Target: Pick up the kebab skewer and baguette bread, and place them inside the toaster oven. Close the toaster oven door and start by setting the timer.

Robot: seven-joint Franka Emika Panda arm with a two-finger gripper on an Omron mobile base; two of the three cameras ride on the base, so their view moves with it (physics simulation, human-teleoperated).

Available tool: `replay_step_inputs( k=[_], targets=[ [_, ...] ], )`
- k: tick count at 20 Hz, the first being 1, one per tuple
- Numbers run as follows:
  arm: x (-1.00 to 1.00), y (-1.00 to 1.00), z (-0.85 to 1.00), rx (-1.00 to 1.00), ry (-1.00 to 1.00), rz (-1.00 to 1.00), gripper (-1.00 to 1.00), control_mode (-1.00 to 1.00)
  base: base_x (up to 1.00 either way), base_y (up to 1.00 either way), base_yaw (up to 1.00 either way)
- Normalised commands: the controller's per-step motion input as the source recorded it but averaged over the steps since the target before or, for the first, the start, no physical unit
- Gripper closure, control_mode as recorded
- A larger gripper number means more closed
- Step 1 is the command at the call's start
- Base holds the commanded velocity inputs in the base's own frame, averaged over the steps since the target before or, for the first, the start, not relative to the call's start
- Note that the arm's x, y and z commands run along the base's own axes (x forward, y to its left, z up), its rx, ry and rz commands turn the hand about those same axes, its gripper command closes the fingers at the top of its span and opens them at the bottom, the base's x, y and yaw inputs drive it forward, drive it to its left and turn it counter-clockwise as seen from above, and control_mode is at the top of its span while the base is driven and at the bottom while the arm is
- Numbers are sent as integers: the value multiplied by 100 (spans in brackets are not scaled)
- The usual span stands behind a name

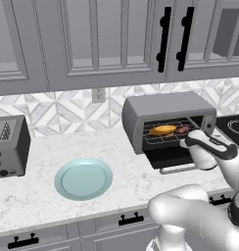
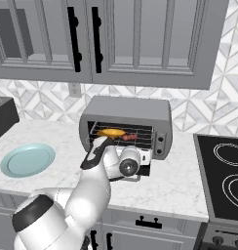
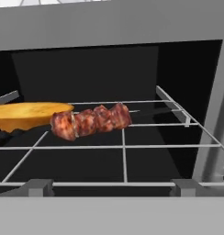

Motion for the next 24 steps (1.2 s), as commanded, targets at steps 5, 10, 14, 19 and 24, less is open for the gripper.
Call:
replay_step_inputs(
  k=[5,10,14,19,24],
  targets=[
    [19,0,1,0,0,0,-100,-100,0,0,0],
    [14,0,0,0,0,0,-100,-100,0,0,0],
    [18,0,0,0,0,0,-100,-100,0,0,0],
    [17,0,0,0,0,0,-100,-100,0,0,0],
    [19,0,0,0,0,0,-100,-100,0,0,0]
  ],
)
